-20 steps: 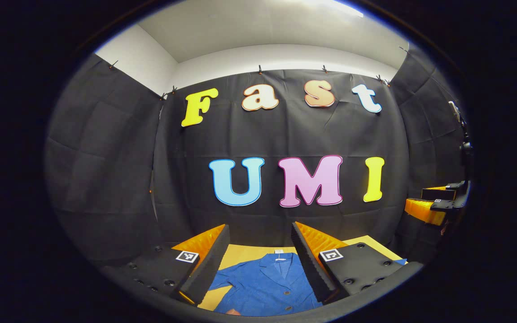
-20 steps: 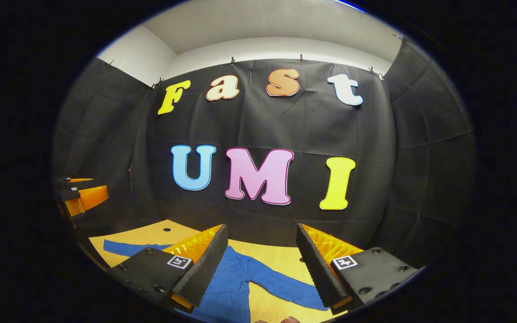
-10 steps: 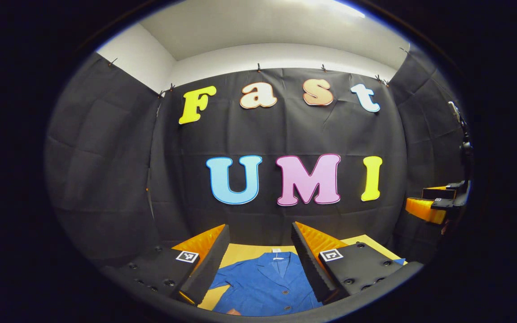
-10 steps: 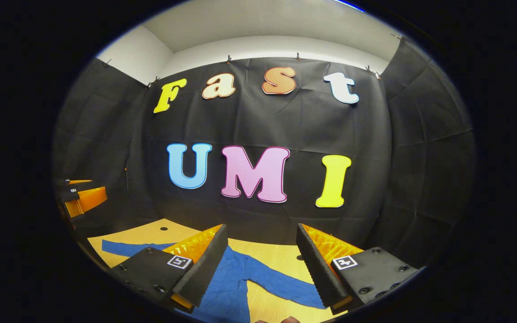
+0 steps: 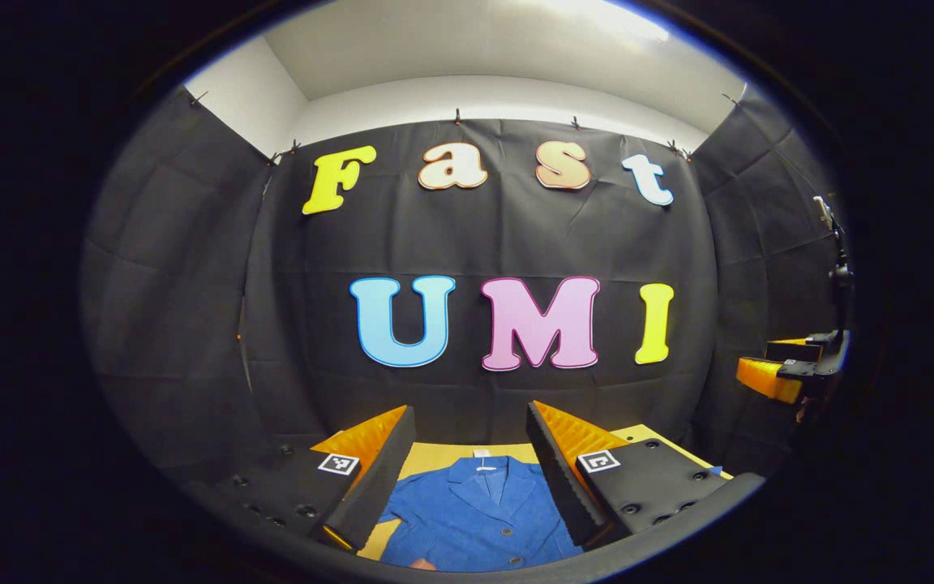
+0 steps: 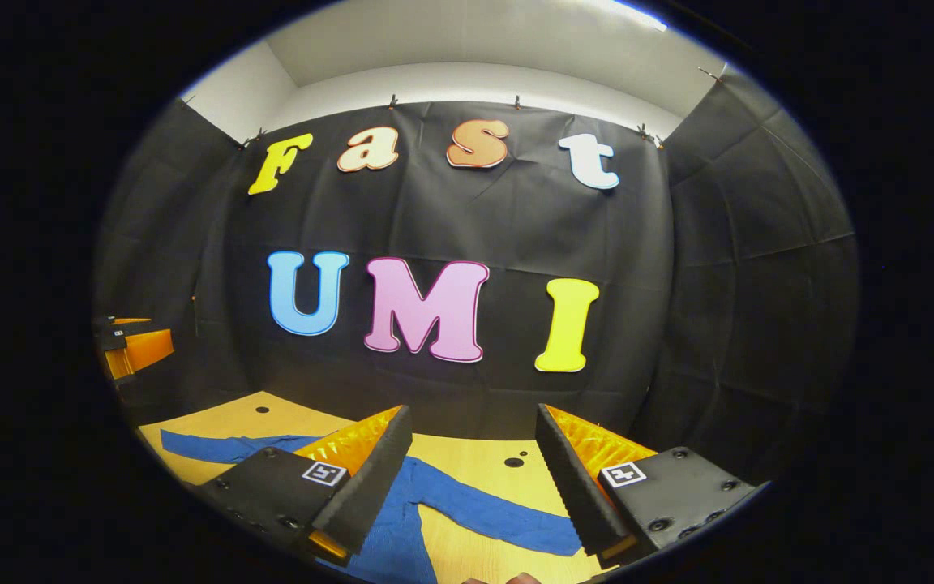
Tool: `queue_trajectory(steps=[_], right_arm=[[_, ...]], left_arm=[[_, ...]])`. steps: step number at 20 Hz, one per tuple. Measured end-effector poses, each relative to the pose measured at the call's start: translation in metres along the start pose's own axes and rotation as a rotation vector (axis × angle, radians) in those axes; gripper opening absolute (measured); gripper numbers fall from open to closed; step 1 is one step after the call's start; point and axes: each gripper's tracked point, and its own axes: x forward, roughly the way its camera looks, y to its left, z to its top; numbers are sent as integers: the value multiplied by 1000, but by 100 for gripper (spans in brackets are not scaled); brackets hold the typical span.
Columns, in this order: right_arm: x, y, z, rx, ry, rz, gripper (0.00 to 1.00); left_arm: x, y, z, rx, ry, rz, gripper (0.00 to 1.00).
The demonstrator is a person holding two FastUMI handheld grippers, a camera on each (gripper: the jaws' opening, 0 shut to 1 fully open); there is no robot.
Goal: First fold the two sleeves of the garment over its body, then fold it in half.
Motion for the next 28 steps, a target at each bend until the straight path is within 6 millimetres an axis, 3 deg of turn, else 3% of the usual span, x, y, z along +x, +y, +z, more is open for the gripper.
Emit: queue_trajectory(steps=[6, 8, 12, 15, 16, 20, 28], right_arm=[[-4, -14, -7, -33, 27, -114, 92], [-7, -20, -9, -37, 39, -147, 98], [-3, -37, -26, -63, 69, -169, 98], [8, -58, -61, 5, 155, -171, 93], [13, -70, -76, 44, 185, -186, 98], [31, -110, -138, 113, 303, -238, 98], [54, -147, -266, 153, 597, -197, 99]], left_arm=[[27, -2, -3, -22, -5, -125, 81], [35, -4, -6, -22, -1, -162, 81], [49, -8, -10, -38, 5, -195, 80], [59, -13, -13, -48, 11, -176, 81], [61, -15, -13, -51, 14, -172, 80], [66, -17, -12, -34, 7, -139, 80], [81, -43, -23, 18, 44, -111, 81]])
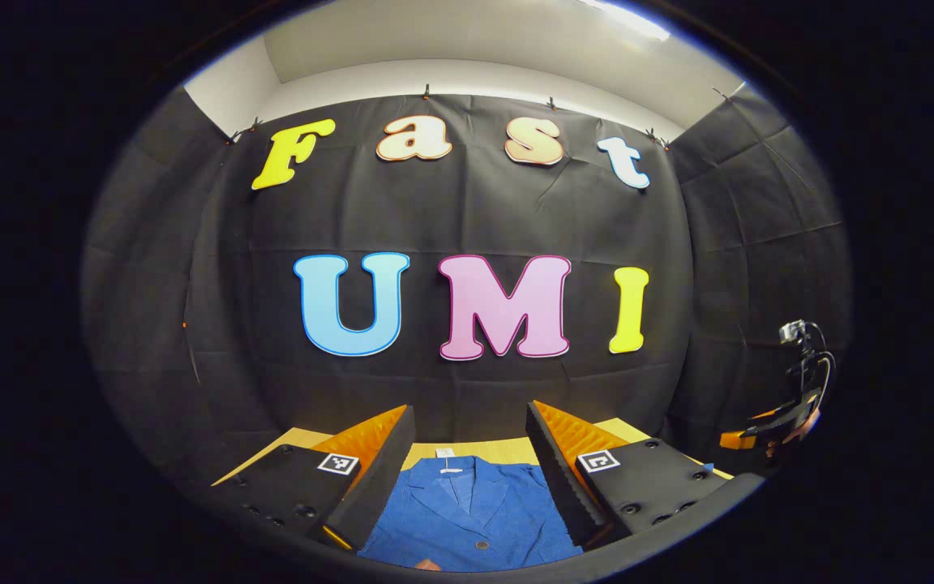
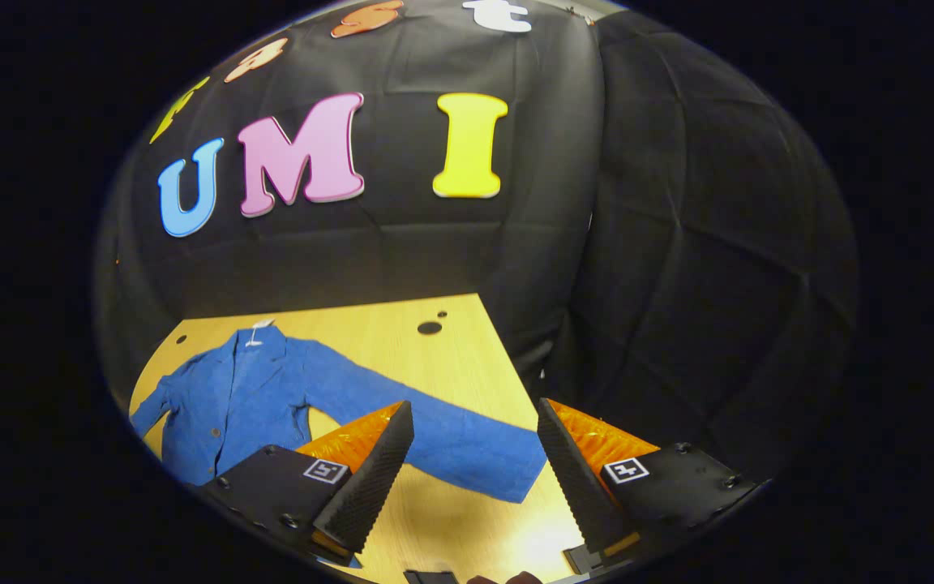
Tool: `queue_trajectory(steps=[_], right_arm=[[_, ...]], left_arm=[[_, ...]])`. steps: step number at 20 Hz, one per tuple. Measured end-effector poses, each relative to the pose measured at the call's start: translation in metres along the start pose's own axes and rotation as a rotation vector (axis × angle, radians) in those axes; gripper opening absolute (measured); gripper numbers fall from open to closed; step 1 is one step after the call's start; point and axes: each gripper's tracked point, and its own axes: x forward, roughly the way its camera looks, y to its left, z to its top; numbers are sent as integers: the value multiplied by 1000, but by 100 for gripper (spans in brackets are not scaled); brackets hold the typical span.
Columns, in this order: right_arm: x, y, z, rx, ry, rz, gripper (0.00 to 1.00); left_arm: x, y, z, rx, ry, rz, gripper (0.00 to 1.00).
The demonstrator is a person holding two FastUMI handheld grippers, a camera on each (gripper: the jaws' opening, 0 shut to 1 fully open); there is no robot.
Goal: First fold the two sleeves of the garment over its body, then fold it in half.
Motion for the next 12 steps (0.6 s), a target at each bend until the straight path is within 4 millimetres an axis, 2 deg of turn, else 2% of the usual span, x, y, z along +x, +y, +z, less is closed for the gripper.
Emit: queue_trajectory(steps=[4, 8, 10, 12], right_arm=[[39, -20, -35, 50, 123, -15, 98], [68, -42, -73, 91, 246, -44, 98], [79, -46, -92, 102, 319, -48, 99], [93, -46, -100, 110, 354, -49, 99]], left_arm=[[8, -9, -9, -24, 39, 17, 81], [11, -3, -17, -8, 64, 64, 81], [15, 0, -20, -6, 80, 88, 81], [18, 2, -23, -5, 91, 108, 81]])
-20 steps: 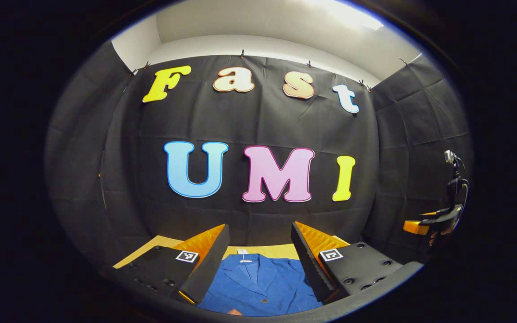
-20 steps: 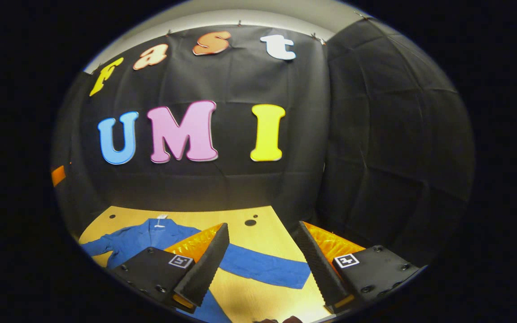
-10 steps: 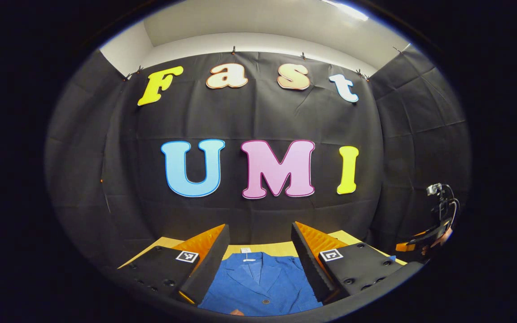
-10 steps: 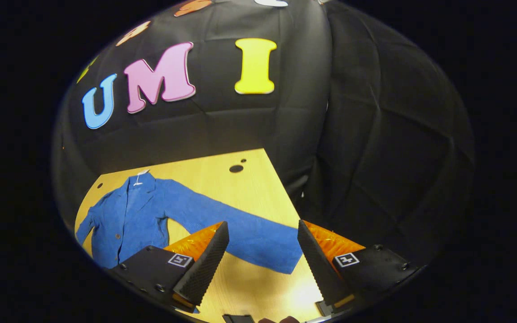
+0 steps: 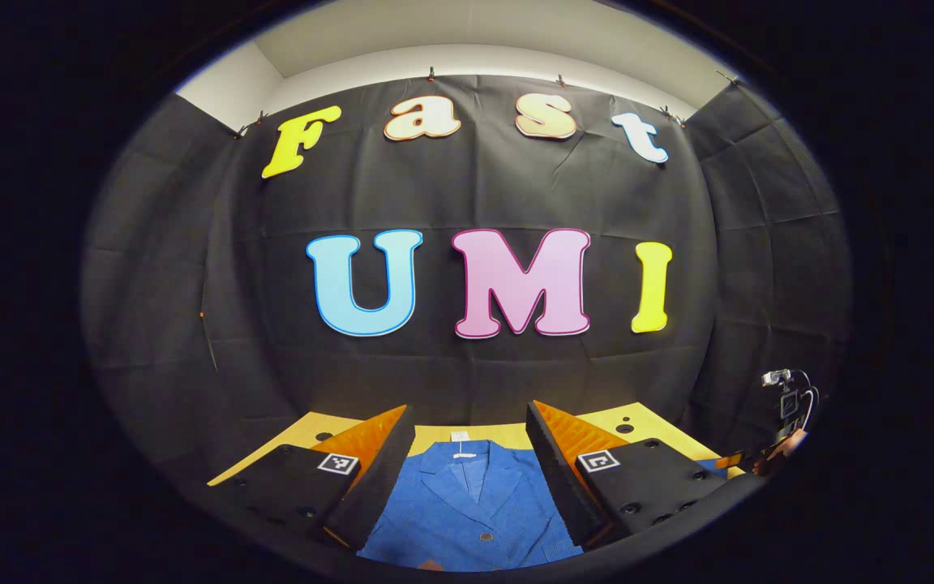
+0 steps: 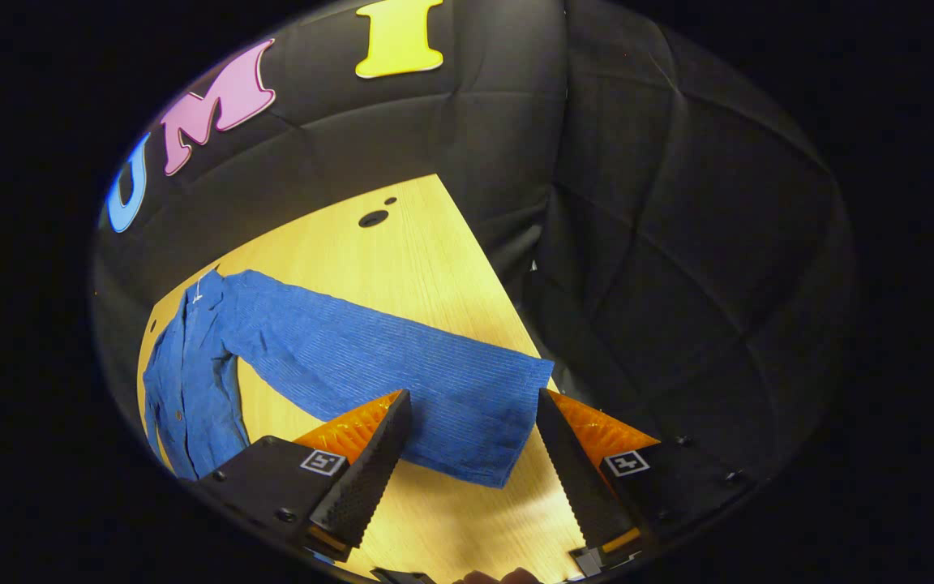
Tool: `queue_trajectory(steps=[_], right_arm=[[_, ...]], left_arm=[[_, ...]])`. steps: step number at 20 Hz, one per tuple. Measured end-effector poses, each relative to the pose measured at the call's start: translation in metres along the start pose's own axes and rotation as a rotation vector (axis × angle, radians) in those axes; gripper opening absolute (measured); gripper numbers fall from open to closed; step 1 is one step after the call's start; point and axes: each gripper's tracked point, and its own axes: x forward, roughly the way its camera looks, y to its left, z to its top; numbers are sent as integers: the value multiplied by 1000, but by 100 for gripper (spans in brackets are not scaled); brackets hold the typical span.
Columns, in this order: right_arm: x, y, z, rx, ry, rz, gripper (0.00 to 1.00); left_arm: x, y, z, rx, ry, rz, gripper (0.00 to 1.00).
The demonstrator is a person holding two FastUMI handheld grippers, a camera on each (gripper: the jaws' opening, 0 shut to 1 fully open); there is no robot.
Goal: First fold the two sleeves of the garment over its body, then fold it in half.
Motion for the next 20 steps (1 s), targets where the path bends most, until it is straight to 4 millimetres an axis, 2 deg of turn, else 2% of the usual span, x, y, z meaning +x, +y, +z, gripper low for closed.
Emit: queue_trajectory(steps=[3, 7, 9, 12, 13, 14, 17, 18, 19, 20], right_arm=[[22, -2, -6, 6, 50, -28, 100], [39, -9, -16, -1, 102, -64, 100], [44, -9, -13, -30, 87, -80, 100], [43, -8, -13, 16, 114, -97, 100], [42, -8, -13, 15, 120, -98, 87], [42, -9, -15, 24, 130, -98, 88], [42, -5, -16, 32, 131, -93, 55], [42, -3, -16, 29, 132, -82, 55], [41, 2, -17, 55, 133, -67, 46], [41, 3, -15, 75, 117, -78, 24]], left_arm=[[3, 2, -1, 18, 11, 29, 81], [6, 0, 3, 44, 5, 35, 81], [8, -1, -1, 48, 13, 32, 80], [9, -4, -1, 42, 18, 27, 80], [10, -4, 0, 42, 16, 26, 80], [11, -5, 0, 44, 14, 24, 80], [10, -5, 0, 52, 14, 18, 81], [10, -5, 0, 54, 13, 16, 80], [9, -5, 1, 59, 12, 15, 80], [7, -5, 2, 66, 10, 15, 80]])
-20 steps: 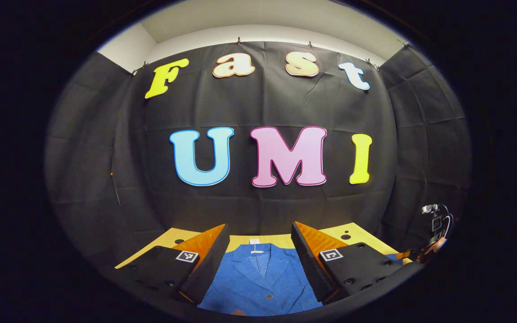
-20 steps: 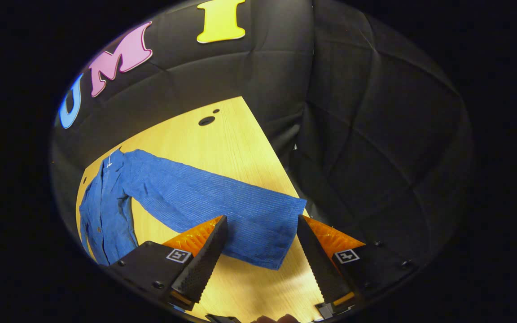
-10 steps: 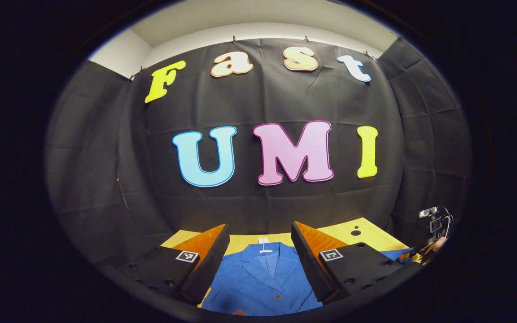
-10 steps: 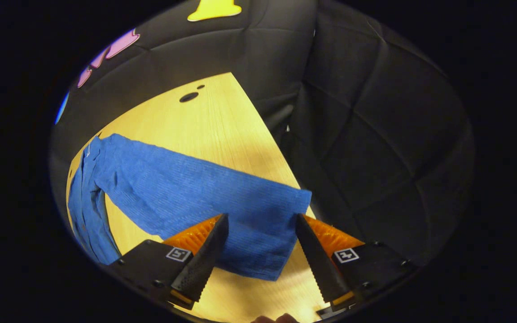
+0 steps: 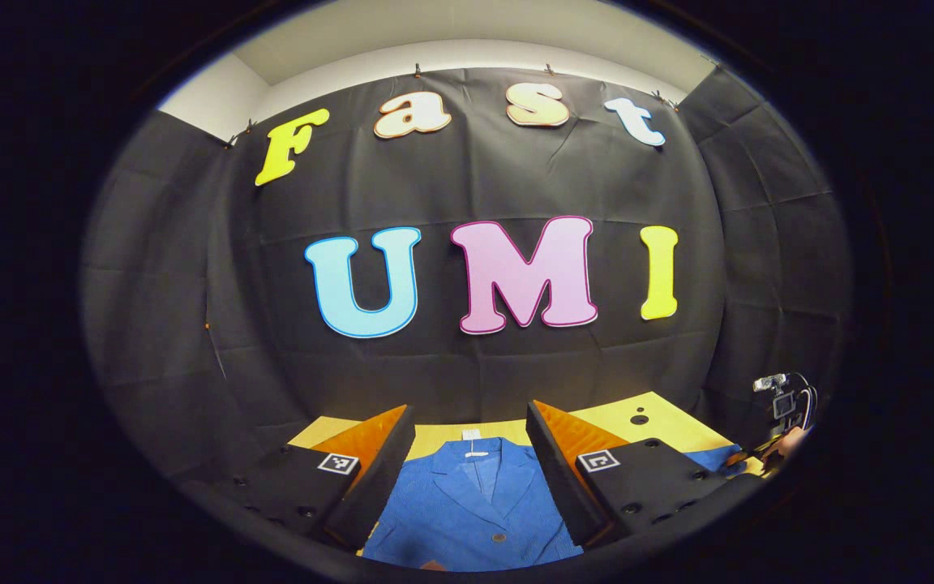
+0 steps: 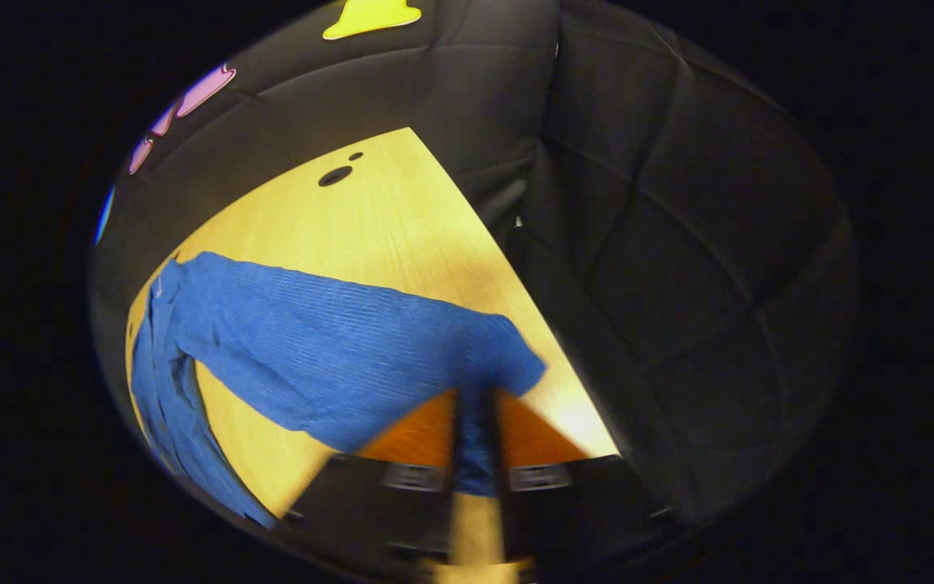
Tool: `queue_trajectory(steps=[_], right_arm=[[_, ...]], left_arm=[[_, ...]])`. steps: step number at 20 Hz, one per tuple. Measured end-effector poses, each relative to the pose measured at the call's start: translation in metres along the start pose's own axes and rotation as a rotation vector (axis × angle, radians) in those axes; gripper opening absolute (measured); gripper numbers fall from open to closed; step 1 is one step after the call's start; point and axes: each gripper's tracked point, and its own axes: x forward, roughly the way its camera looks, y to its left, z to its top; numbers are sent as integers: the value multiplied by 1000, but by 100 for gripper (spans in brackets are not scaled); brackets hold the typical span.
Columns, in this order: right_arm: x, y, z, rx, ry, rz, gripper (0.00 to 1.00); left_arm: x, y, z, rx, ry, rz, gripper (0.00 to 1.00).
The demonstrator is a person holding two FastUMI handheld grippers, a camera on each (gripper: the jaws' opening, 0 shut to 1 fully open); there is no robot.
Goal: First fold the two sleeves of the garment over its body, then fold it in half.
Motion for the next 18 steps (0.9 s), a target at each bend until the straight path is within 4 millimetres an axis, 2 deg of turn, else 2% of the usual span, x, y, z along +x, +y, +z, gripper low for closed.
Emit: queue_trajectory(steps=[1, 2, 3, 4, 10, 13, 18], right_arm=[[4, 1, 2, 10, 4, -7, 2], [2, 1, 1, 10, 6, -2, 11], [5, 1, 2, 9, 1, -3, 0], [2, -1, 2, -7, -5, -1, 4], [0, 7, -2, -62, -15, 37, 4], [-12, 14, -9, -161, -47, 42, 4], [-42, 23, -5, -184, -125, 86, 4]], left_arm=[[-2, 2, 1, 8, -2, 2, 80], [-4, 3, 1, 14, -4, 6, 80], [-7, 4, 0, 18, -3, 6, 80], [-9, 5, 0, 21, 0, 7, 80], [-24, 12, 3, 12, -8, 27, 80], [-30, 11, 2, 10, -10, 30, 80], [-39, 0, 0, -4, -3, 31, 80]])
